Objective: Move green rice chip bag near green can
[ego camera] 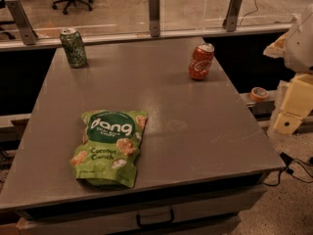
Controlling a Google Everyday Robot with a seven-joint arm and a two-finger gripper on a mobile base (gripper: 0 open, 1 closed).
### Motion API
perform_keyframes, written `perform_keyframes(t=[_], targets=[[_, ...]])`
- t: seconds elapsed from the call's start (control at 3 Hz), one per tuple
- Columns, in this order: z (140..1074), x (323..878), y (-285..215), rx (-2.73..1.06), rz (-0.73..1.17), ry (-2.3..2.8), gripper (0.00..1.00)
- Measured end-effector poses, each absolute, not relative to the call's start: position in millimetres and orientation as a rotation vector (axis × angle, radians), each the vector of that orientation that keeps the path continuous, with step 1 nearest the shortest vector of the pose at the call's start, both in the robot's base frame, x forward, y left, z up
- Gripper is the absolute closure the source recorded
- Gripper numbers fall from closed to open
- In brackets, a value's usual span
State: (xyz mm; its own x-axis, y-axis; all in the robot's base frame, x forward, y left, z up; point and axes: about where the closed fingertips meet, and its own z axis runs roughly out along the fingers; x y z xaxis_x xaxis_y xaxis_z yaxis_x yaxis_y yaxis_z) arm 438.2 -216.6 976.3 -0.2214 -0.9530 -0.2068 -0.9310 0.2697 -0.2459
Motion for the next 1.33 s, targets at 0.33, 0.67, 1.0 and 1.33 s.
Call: perform_keyframes(t=[0.33, 0.67, 1.0, 1.33], targets=[[976, 438, -217, -1.724, -0.099, 2.231, 0.00], [963, 451, -190, -1.767, 0.010, 2.148, 0.00], [931, 466, -106, -1.904, 0.248, 1.952, 0.00], [913, 462, -19, -2.002, 0.458, 1.768, 0.00]])
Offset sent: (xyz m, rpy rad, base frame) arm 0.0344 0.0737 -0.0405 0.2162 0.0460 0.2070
